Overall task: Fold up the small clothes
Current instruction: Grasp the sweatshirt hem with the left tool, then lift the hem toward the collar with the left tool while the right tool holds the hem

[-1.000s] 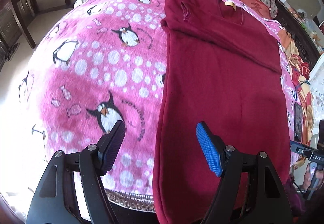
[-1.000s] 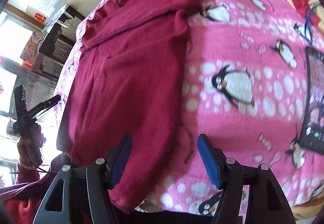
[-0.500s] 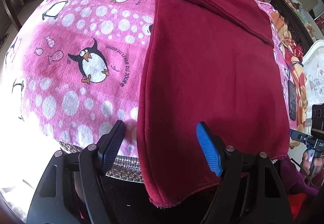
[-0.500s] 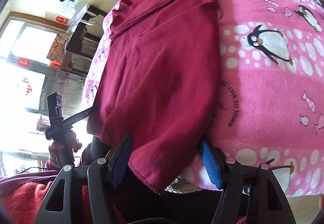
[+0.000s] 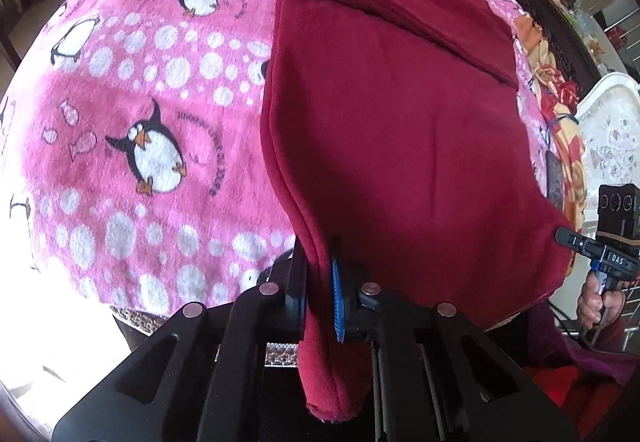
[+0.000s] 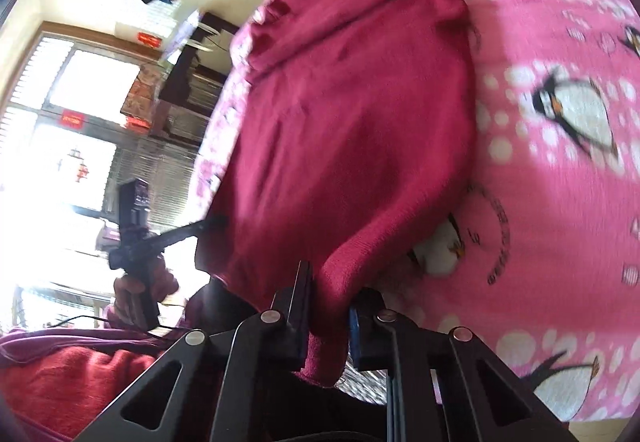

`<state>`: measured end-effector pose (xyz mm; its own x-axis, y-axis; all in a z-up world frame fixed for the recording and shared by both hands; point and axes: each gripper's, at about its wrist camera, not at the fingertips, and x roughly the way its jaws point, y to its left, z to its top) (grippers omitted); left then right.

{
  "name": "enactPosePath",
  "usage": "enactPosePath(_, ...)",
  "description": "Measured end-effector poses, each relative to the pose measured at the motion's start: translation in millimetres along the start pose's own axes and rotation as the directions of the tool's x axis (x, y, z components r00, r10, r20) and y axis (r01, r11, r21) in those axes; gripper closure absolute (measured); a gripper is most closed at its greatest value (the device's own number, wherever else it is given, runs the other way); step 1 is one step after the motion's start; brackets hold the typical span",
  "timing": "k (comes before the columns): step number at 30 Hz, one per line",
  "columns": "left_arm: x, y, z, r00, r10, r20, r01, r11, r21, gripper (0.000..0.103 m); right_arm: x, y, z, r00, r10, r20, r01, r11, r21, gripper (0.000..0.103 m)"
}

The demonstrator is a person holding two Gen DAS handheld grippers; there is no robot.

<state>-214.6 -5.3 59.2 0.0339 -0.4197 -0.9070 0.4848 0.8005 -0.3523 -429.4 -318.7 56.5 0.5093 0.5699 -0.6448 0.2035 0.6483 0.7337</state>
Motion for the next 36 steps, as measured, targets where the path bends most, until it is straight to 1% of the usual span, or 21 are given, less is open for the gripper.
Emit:
enactPosePath(3,-15,-1,25,0.997,-0.047,0.067,0.048,0.999,-0.008,0.095,-14,6,24,0.995,0.065,0.075,-0.064,0.998,-0.012,0.089)
enactPosePath(6,-24,-3,56,0.989,-0.068,0.129,0.071,0.997,-0.015,0.095,-25,7,59,0.984,0.088,0.157,-0.086,0.996,-0.022,0.09)
enactPosePath(8,-29,-5,80,0.982,-0.081,0.173,0.084,0.996,-0.012,0.095,-27,9,79,0.977,0.084,0.198,-0.079,0.996,-0.034,0.09)
enactPosePath(9,-33,-7,93,0.976,-0.081,0.204,0.083,0.996,-0.005,0.095,-29,9,92,0.972,0.08,0.221,-0.072,0.997,-0.04,0.09)
enactPosePath(10,-37,-6,104,0.97,-0.077,0.232,0.08,0.997,0.0,0.099,-31,10,103,0.968,0.082,0.237,-0.075,0.996,-0.041,0.09)
enactPosePath(12,-42,-9,132,0.956,-0.08,0.283,0.081,0.997,0.007,0.099,-32,9,128,0.959,0.093,0.269,-0.086,0.996,-0.039,0.09)
enactPosePath(14,-42,-12,163,0.943,-0.08,0.323,0.082,0.997,0.007,0.099,-32,8,151,0.955,0.081,0.284,-0.072,0.997,-0.041,0.09)
enactPosePath(16,-38,-14,190,0.936,-0.078,0.343,0.077,0.997,0.017,0.099,-29,7,177,0.953,0.069,0.295,-0.058,0.997,-0.044,0.09)
enactPosePath(18,-33,-16,211,0.935,-0.07,0.349,0.069,0.998,0.017,0.099,-27,2,201,0.951,0.044,0.307,-0.035,0.999,-0.035,0.09)
enactPosePath(20,-31,-15,219,0.935,-0.12,0.334,0.121,0.992,0.019,0.099,-25,-5,220,0.948,0.023,0.319,-0.017,1.0,-0.022,0.09)
enactPosePath(21,-31,-16,220,0.936,-0.131,0.327,0.132,0.991,0.019,0.099,-24,-10,229,0.947,0.0,0.322,0.005,1.0,-0.015,0.09)
enactPosePath(22,-31,-16,220,0.938,-0.128,0.322,0.128,0.992,0.021,0.099,-23,-14,236,0.946,-0.023,0.322,0.026,1.0,-0.005,0.09)
enactPosePath(24,-31,-17,214,0.944,-0.112,0.309,0.105,0.994,0.041,0.098,-22,-29,245,0.95,-0.033,0.312,0.025,0.999,0.027,0.09)
enactPosePath(25,-30,-16,209,0.949,-0.1,0.299,0.09,0.995,0.047,0.092,-17,-34,248,0.951,-0.036,0.308,0.023,0.999,0.044,0.09)
enactPosePath(27,-29,-9,198,0.956,-0.095,0.278,0.087,0.995,0.042,0.067,-11,-44,253,0.953,-0.043,0.301,0.024,0.997,0.068,0.09)
enactPosePath(28,-28,-4,192,0.956,-0.102,0.275,0.098,0.995,0.028,0.045,-9,-47,253,0.953,-0.045,0.298,0.024,0.997,0.076,0.09)
enactPosePath(29,-29,1,186,0.954,-0.111,0.279,0.113,0.994,0.011,0.039,-6,-50,254,0.954,-0.049,0.296,0.025,0.996,0.086,0.09)
enactPosePath(30,-30,6,182,0.953,-0.118,0.281,0.124,0.992,-0.004,0.039,-3,-52,255,0.955,-0.056,0.291,0.03,0.995,0.095,0.09)
enactPosePath(33,-30,15,170,0.962,-0.122,0.243,0.131,0.991,-0.021,0.039,1,-56,255,0.957,-0.069,0.28,0.039,0.993,0.108,0.09)
enactPosePath(35,-29,17,160,0.965,-0.169,0.2,0.18,0.983,-0.035,0.039,0,-56,254,0.958,-0.072,0.278,0.042,0.993,0.11,0.09)
enactPosePath(36,-29,16,156,0.962,-0.209,0.176,0.22,0.975,-0.042,0.039,-1,-55,253,0.958,-0.072,0.277,0.044,0.993,0.107,0.09)
